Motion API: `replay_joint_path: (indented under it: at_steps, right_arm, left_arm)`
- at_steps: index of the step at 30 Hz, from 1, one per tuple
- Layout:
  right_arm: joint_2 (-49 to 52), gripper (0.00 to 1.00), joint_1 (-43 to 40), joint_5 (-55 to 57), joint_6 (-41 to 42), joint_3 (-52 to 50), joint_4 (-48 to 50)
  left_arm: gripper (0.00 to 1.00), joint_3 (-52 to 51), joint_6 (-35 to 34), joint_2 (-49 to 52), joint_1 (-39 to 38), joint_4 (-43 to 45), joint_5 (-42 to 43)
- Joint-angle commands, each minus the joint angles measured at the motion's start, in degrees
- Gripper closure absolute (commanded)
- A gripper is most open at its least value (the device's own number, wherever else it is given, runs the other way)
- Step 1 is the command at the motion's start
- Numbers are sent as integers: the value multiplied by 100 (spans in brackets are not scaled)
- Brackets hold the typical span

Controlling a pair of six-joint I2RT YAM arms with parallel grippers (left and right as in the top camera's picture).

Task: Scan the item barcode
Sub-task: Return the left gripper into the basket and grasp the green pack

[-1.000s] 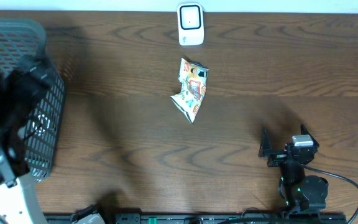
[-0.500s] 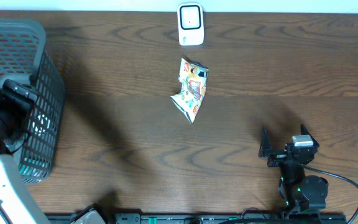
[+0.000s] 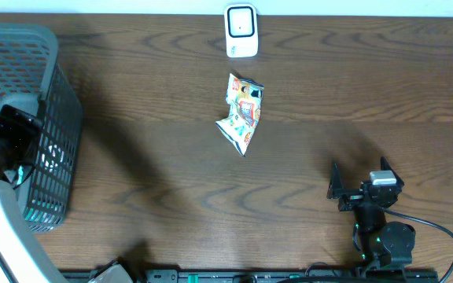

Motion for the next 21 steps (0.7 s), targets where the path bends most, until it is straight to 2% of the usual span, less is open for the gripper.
replay_joint_path:
  at_steps: [1, 18, 21]
  right_arm:
    - [-35, 1, -24, 28, -44, -9, -26]
    - [-35, 1, -24, 26, -44, -9, -26]
    - [-35, 1, -24, 26, -44, -9, -26]
  left_arm:
    - [12, -50, -26, 17, -7, -9, -632]
    - [11, -55, -33, 776, 0, 656, -2164]
    - [11, -55, -205, 966, 39, 833, -2750]
